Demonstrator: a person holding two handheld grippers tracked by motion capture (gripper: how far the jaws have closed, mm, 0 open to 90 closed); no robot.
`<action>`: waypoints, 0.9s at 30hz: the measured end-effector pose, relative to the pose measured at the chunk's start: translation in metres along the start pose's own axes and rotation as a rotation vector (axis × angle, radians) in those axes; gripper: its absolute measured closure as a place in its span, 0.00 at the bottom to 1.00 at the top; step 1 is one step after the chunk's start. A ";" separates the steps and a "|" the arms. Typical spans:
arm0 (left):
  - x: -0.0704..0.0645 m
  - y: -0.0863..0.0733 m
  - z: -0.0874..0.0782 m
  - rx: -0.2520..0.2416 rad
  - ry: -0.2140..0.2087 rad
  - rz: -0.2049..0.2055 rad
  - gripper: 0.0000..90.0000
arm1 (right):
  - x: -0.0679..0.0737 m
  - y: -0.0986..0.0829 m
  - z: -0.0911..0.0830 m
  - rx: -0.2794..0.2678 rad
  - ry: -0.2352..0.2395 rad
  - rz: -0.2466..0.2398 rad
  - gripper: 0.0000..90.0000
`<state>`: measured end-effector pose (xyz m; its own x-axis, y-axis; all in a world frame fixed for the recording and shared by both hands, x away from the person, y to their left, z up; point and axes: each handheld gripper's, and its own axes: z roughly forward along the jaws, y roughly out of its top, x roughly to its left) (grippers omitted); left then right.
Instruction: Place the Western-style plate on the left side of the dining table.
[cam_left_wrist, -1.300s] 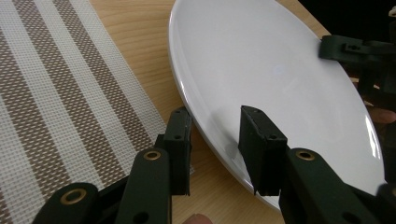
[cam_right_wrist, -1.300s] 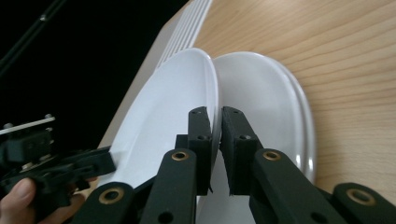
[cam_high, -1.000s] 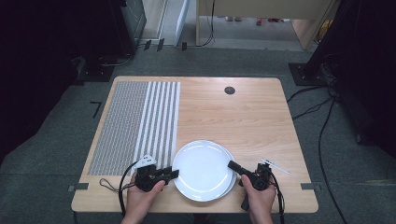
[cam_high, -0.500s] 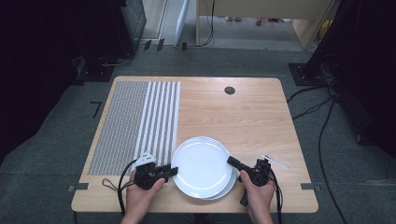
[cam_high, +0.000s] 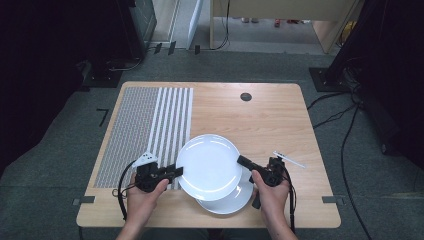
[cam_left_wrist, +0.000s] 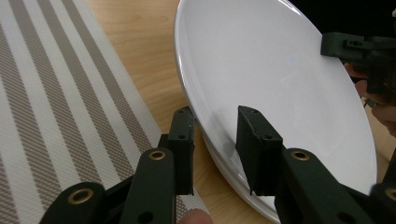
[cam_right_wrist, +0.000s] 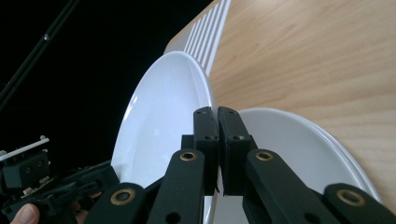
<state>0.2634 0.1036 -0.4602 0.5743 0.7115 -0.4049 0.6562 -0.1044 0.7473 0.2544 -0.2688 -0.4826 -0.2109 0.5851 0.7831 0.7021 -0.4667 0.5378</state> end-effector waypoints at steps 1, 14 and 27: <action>0.002 0.002 -0.002 -0.004 0.002 -0.002 0.76 | 0.003 0.002 0.002 0.001 0.003 0.002 0.98; 0.025 0.025 -0.027 -0.075 0.062 -0.025 0.77 | 0.031 0.018 0.040 0.021 0.031 -0.005 0.98; 0.061 0.040 -0.054 -0.095 0.103 -0.056 0.78 | 0.056 0.021 0.087 0.069 0.058 0.019 0.98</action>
<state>0.2980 0.1808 -0.4269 0.4818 0.7826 -0.3943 0.6336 -0.0003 0.7737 0.3161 -0.1882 -0.4550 -0.2347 0.5358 0.8111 0.7513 -0.4295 0.5010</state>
